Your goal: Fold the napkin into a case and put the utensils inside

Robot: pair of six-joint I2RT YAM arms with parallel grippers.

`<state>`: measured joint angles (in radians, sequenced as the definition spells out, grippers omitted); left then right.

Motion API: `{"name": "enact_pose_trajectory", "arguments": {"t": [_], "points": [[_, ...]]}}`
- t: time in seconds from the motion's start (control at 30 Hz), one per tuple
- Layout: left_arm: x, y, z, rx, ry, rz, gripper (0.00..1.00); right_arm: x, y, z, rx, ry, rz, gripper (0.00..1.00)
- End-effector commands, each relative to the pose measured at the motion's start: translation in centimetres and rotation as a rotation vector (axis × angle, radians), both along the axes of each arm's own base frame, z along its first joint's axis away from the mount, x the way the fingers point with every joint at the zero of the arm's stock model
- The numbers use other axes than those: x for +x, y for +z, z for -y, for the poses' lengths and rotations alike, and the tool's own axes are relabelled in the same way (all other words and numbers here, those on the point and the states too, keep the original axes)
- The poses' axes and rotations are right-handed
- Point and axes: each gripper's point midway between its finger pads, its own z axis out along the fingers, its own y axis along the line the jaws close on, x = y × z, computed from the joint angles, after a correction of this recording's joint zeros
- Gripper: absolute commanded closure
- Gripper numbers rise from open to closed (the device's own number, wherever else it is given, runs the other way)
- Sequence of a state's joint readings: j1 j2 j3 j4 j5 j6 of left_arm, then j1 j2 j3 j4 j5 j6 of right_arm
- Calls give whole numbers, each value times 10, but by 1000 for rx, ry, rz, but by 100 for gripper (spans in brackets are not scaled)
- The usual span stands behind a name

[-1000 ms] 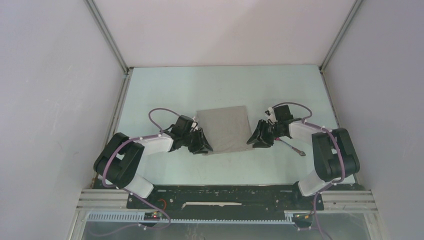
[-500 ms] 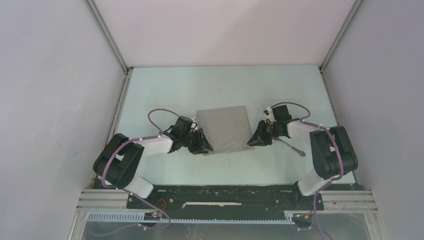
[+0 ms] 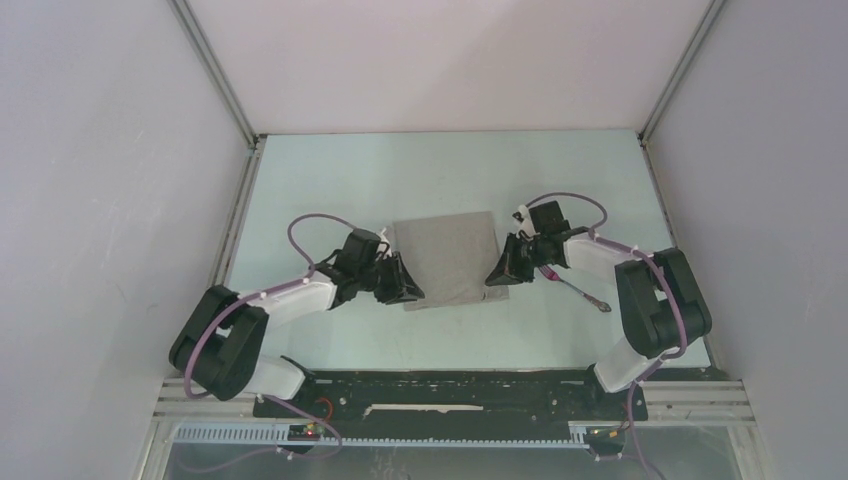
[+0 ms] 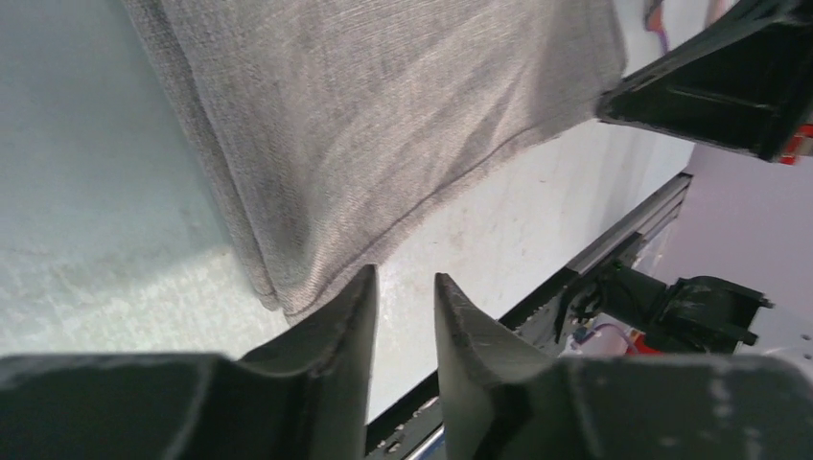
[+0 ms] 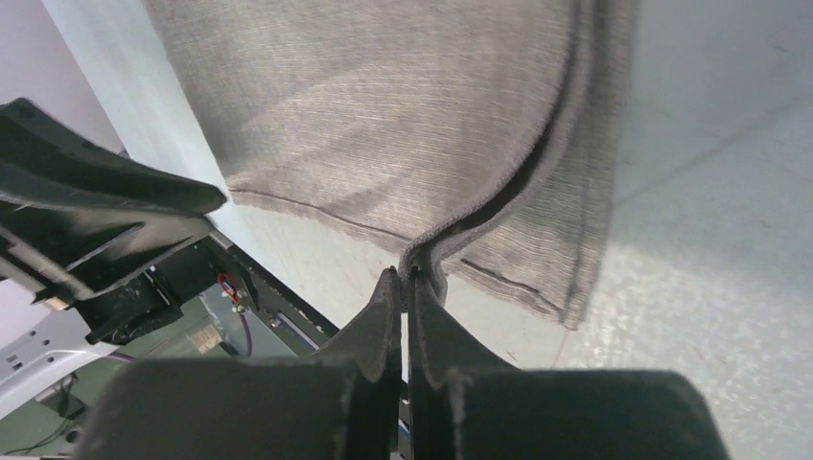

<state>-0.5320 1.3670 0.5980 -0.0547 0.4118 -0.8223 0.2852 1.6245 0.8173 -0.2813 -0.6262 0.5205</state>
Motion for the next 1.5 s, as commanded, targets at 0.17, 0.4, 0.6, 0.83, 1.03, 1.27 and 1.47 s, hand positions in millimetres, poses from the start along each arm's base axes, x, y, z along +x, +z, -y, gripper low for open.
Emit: {"name": "enact_pose_trajectory", "arguments": {"t": [0.17, 0.4, 0.6, 0.83, 1.03, 1.27, 1.47], "points": [[-13, -50, -13, 77, 27, -78, 80, 31, 23, -46, -37, 121, 112, 100], [-16, -54, -14, 72, 37, -86, 82, 16, 15, -38, -55, 112, 92, 100], [-23, -62, -20, 93, 46, -102, 85, 32, 21, -76, 48, 203, 133, 100], [-25, -69, -25, 109, 71, -106, 87, 83, 24, -138, 168, 245, 150, 100], [-26, -73, -28, 116, 90, -114, 87, 117, 24, -173, 219, 249, 182, 100], [-19, -55, -29, 88, 115, -46, 68, 134, 25, -191, 258, 258, 210, 100], [-12, -23, -28, 50, 136, 31, 63, 133, 26, -197, 296, 267, 201, 100]]}}
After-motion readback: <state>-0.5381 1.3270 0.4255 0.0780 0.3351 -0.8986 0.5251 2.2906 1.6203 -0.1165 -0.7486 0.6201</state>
